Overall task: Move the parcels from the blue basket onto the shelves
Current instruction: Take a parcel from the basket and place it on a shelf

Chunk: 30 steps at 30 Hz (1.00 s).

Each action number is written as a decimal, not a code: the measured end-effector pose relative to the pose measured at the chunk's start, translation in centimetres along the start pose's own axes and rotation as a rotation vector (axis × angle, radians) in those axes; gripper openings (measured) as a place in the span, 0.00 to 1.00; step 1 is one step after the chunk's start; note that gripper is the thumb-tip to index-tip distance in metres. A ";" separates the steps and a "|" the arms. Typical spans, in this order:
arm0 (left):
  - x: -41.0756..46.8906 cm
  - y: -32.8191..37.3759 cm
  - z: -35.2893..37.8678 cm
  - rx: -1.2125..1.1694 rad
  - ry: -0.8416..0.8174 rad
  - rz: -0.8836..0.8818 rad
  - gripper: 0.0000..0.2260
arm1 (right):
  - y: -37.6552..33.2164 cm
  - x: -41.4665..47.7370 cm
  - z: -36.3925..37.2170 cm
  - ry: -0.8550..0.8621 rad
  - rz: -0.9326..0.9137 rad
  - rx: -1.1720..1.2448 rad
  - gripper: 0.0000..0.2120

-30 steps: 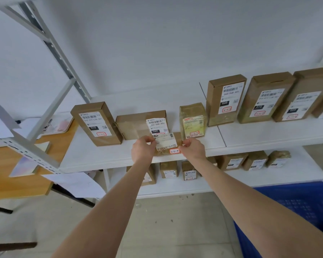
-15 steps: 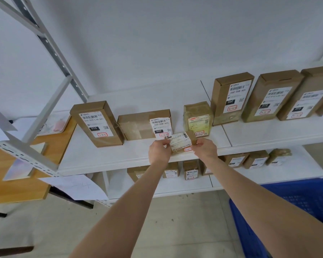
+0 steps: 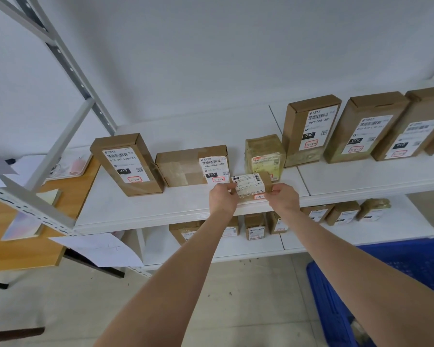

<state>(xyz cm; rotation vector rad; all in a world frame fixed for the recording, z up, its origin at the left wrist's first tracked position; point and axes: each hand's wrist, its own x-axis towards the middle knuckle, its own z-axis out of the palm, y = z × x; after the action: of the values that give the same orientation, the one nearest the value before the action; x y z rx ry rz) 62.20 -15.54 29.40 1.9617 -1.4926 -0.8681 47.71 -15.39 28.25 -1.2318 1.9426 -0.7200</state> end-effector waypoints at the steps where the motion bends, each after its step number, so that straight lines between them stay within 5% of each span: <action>1: 0.0 0.1 0.0 0.004 0.003 -0.002 0.15 | 0.0 0.0 0.0 -0.004 -0.002 0.003 0.11; 25: 0.4 1.2 0.7 0.008 -0.023 -0.010 0.15 | 0.6 0.7 -1.3 -0.010 -0.013 -0.045 0.09; 30: 0.2 1.3 0.6 0.135 0.018 0.046 0.16 | 0.2 0.4 -1.0 0.001 -0.101 -0.135 0.16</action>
<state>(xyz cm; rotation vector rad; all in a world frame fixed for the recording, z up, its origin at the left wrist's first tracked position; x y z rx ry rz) 61.00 -16.11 29.91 2.0163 -1.6179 -0.7455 46.67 -15.63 28.59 -1.4207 1.9680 -0.6483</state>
